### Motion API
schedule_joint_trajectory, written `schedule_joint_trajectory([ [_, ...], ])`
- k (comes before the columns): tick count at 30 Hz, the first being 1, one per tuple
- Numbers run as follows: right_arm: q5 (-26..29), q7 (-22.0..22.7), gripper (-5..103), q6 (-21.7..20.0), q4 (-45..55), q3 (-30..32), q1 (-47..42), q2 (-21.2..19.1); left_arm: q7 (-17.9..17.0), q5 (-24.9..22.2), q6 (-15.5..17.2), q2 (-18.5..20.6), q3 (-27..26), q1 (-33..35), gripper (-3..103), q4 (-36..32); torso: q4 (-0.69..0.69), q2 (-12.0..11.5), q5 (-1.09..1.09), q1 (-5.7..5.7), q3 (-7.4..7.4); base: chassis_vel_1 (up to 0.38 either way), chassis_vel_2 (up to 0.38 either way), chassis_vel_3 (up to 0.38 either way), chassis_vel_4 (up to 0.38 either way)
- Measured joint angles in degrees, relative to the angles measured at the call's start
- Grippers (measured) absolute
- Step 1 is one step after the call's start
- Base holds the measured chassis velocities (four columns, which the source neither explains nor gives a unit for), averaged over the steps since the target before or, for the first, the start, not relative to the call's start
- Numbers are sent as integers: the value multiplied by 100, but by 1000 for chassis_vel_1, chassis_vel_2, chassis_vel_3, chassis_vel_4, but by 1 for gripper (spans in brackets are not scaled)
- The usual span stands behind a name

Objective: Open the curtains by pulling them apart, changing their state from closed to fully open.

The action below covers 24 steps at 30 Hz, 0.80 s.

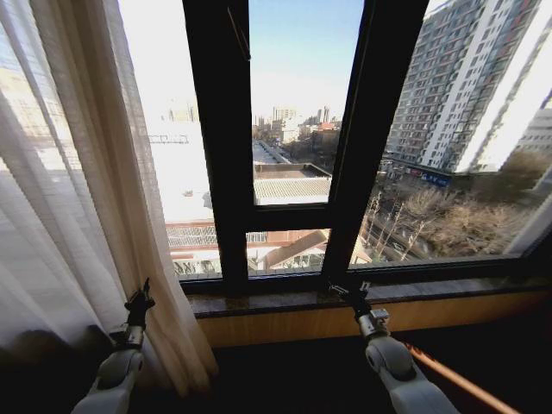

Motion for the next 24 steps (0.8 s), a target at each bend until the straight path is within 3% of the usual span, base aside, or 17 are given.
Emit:
schedule_joint_trajectory([
  [17,0,0,100,0,0,0,0,0,-10,-4,-63,8,-40,95,0,-25,0,0,1,0,0,391,309,-391,-304],
  [24,0,0,100,0,1,-1,0,1,-20,3,-62,21,-49,133,0,-50,2,0,-3,0,-1,179,159,-200,-150],
])
